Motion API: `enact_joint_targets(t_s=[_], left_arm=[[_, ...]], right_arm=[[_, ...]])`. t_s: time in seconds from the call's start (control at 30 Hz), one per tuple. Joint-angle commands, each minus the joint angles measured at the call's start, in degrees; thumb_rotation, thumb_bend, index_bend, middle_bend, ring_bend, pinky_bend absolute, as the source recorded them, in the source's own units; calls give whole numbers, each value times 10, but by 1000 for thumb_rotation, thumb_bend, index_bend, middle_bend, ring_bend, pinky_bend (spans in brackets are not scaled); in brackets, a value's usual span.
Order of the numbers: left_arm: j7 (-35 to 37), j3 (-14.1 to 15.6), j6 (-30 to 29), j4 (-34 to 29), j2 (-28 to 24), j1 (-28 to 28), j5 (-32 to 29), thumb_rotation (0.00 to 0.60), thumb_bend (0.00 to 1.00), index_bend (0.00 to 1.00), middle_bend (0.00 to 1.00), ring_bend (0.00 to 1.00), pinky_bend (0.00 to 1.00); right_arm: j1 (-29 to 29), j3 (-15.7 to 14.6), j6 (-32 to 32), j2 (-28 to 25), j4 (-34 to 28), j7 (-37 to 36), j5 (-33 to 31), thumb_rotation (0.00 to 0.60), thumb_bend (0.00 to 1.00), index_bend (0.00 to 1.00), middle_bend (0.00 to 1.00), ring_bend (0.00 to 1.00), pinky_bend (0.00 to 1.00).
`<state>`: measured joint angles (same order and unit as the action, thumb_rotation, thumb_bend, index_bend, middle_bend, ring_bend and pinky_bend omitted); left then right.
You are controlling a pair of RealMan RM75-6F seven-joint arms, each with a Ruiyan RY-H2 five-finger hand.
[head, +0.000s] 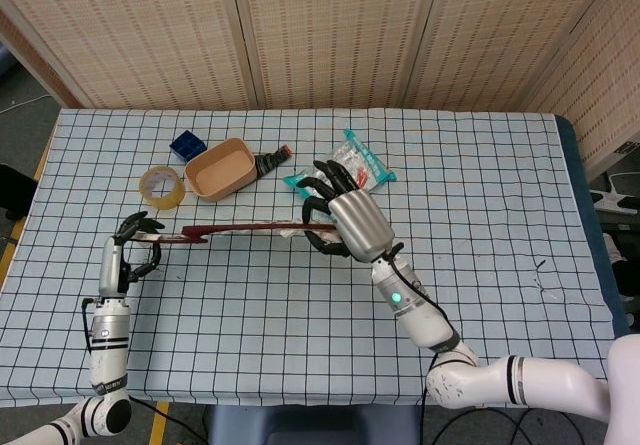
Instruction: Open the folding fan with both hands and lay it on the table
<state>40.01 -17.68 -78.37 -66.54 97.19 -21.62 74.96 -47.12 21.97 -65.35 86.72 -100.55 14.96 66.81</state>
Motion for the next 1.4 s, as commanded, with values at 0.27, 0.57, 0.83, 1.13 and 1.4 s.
enact_joint_targets(t_s=[0.27,0.57,0.83,1.13,1.4], left_arm=[[-4,22,-31,76,21,9,30,600,546,660,382,166,188],[-7,68,-68,106,32,29,77,600,541,426,341,144,183],[-14,111,-91,154,57,38,120,600,530,171,278,104,175],[-19,138,-103,174,51,52,140,600,512,0,108,7,151],[-136,195,-46,210,19,66,159,600,489,0,0,0,128]], right_arm=[[34,-60,-28,-29,3,2,77,600,523,853,213,0,9],[77,-142,-35,-57,-12,6,144,600,523,667,211,0,9],[104,-196,-37,-56,-16,8,196,600,523,339,180,0,9],[119,-226,-21,-73,-34,52,223,600,395,55,86,0,0],[127,-260,26,-98,-52,107,210,600,375,6,11,0,0]])
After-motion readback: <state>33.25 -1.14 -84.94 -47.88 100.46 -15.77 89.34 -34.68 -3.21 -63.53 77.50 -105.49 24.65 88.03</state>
